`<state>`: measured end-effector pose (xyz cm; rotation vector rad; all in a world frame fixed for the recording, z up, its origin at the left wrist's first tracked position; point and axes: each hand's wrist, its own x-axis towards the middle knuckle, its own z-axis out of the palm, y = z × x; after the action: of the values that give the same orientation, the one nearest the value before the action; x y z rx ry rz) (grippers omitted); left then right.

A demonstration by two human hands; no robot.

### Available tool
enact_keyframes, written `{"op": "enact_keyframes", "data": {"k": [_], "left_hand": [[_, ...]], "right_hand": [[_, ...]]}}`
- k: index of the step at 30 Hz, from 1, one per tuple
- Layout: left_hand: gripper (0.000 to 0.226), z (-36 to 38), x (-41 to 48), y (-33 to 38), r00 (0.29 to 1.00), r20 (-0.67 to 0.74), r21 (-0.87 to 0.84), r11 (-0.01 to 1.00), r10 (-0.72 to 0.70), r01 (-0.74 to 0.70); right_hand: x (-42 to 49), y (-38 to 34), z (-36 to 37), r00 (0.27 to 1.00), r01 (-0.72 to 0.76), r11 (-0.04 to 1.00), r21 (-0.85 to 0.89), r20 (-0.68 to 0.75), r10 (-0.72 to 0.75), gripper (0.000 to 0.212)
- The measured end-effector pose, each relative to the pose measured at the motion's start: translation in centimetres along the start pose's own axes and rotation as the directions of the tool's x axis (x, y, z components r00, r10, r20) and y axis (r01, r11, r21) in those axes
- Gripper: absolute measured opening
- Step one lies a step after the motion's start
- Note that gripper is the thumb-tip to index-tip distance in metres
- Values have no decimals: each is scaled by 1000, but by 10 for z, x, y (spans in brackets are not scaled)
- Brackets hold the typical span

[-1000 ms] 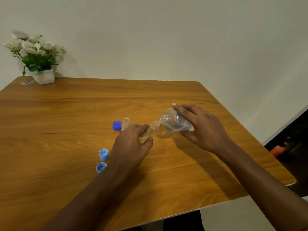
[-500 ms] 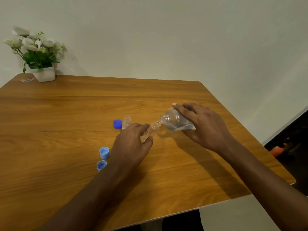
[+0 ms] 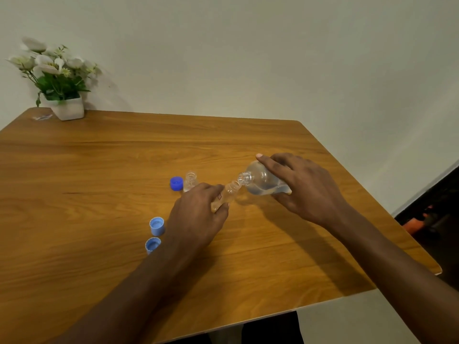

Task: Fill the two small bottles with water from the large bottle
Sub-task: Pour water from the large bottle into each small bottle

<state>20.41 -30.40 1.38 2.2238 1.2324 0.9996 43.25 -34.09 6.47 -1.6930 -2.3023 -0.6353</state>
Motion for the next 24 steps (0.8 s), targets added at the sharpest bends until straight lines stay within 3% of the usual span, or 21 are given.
{"op": "enact_keyframes", "data": {"k": [24], "left_hand": [[35,-2,-1,-1,1000,-10,-26,1000,-11,10]], "right_hand": [[6,0,-5,1000,31,999,-38,-4,-31,84]]}}
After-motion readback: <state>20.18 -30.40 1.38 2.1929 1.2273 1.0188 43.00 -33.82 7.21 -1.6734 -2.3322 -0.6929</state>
